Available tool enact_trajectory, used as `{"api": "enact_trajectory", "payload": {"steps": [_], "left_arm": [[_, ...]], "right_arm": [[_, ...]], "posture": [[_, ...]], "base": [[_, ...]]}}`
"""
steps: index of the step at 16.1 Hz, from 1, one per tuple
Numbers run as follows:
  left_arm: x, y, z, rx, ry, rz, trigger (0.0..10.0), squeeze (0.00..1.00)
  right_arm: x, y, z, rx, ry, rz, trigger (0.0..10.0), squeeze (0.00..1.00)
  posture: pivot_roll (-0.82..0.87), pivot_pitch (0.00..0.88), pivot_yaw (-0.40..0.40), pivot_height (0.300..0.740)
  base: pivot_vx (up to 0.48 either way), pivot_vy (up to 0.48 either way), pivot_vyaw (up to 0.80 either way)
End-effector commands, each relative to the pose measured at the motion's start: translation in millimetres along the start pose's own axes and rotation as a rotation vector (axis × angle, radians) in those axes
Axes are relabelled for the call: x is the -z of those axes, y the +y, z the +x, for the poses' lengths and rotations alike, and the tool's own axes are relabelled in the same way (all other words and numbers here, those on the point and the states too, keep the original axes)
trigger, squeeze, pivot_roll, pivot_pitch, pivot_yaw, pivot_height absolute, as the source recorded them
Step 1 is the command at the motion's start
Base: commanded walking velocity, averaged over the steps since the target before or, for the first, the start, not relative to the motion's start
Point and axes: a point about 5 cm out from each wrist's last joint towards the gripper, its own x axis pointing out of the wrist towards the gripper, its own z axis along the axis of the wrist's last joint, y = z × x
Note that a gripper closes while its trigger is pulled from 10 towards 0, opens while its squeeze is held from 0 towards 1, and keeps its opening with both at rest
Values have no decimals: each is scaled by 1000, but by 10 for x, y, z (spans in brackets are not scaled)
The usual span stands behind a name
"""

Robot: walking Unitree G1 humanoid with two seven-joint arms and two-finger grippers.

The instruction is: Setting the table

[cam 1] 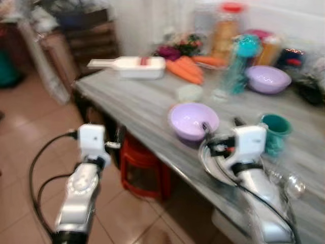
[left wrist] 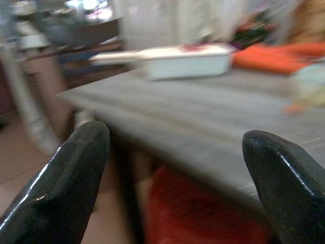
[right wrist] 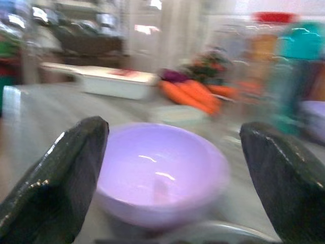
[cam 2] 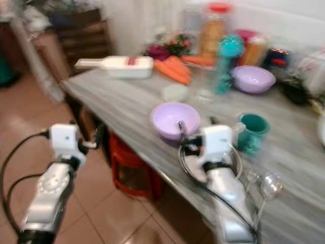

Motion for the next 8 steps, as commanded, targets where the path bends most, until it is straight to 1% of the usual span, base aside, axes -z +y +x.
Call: {"api": "enact_trajectory", "payload": {"steps": [1, 2, 4, 8], "left_arm": [[-37, -24, 29, -4, -14, 4, 10000, 0], [-47, -16, 45, -9, -18, -4, 10000, 0], [-54, -22, 65, -13, -31, 23, 10000, 0], [-3, -16, 70, -27, -14, 10, 10000, 0]], "right_arm": [[-20, -62, -18, 14, -7, -28, 10000, 0], [-22, -53, -13, 10, -8, -27, 10000, 0], [-27, -42, -6, 1, -16, -26, 10000, 0], [-41, -27, 20, -12, -25, -24, 10000, 0]], "posture": [[7, 0, 11, 740], [7, 0, 11, 740], [11, 0, 9, 740], [12, 0, 6, 740]], "base": [[0, 0, 800], [0, 0, 800], [0, 0, 800], [0, 0, 800]]}}
